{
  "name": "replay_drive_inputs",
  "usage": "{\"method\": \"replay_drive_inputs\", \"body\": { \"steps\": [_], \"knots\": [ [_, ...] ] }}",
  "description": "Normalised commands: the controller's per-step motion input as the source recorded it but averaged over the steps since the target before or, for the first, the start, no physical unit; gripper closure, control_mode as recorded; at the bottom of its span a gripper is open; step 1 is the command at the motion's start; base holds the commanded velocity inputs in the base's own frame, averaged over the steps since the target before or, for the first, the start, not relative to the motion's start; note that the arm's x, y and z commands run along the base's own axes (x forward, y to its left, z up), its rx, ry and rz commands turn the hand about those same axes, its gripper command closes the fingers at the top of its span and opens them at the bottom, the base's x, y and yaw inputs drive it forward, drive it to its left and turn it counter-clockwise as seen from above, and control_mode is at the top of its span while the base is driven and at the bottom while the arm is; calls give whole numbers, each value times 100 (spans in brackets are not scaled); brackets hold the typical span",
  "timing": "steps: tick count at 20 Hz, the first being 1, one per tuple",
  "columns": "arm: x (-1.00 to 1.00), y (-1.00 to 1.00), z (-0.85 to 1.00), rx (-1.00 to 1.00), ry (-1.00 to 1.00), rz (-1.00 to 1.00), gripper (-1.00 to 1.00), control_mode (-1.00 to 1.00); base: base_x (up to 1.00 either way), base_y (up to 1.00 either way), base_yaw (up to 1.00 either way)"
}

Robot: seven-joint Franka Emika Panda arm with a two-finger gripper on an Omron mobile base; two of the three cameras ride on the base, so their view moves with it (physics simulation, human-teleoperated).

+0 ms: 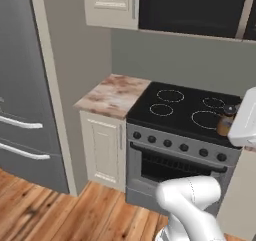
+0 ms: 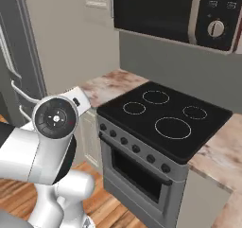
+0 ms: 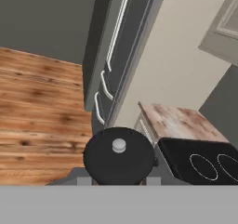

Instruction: Retrieve the shaker from the cabinet and place it next the steak on a plate on the dining table.

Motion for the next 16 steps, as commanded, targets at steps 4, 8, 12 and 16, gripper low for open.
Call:
{"method": "replay_drive_inputs", "body": {
  "steps": [4,8,12,16],
  "knots": [
    [0,0,0,0,0,0,100,100,-29,59,72],
    [0,0,0,0,0,0,100,100,-40,58,72],
    [0,0,0,0,0,0,100,100,-26,60,69],
    [0,0,0,0,0,0,100,100,-3,48,62]
  ]
}}
